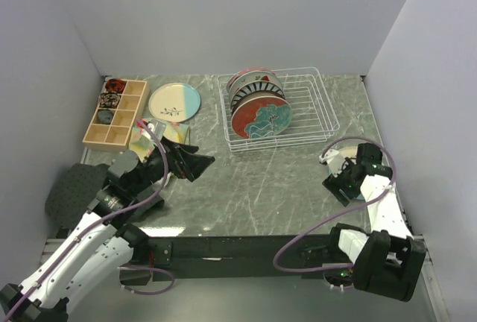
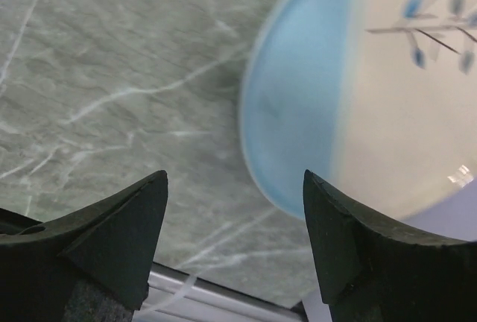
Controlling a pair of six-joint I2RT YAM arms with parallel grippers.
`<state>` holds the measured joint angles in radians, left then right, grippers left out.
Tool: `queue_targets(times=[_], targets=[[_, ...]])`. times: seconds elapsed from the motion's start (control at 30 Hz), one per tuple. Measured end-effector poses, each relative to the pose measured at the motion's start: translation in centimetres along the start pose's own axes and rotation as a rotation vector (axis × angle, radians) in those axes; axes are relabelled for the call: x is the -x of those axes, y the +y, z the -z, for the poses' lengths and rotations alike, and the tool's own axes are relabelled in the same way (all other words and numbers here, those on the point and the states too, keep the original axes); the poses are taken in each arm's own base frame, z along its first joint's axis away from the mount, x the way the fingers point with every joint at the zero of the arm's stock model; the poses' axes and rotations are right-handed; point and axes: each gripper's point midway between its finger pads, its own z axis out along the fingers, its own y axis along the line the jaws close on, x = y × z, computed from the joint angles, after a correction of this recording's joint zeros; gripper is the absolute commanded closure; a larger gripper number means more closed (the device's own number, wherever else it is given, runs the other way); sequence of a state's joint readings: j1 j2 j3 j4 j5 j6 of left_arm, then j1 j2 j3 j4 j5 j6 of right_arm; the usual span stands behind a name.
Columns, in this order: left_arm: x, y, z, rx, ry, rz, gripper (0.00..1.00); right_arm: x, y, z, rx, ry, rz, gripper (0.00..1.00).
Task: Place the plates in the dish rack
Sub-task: Grab a plate with the right arm
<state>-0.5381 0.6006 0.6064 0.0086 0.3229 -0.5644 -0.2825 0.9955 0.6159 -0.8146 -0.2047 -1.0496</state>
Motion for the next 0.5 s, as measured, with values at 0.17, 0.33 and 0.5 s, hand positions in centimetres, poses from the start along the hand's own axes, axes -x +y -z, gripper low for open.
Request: queue_targets(times=[0.17,0.33,0.5], targets=[[-3.1,0.9,-0.1,0.023,0.072,0.18,0.01,0.1,1.1,-2.5,0.014,0.029,0.064,0.26],[-3.5,0.8,0.1,0.026,0.074,0.245,0.01,0.1,0.5,-3.7,-0.022,0.06,0.079,0.31],[-4.5,1.2,0.2,0.03,0.077,0.292,0.01,0.1,-0.6,-4.4,-0.065,0.074,0.073,0.48]])
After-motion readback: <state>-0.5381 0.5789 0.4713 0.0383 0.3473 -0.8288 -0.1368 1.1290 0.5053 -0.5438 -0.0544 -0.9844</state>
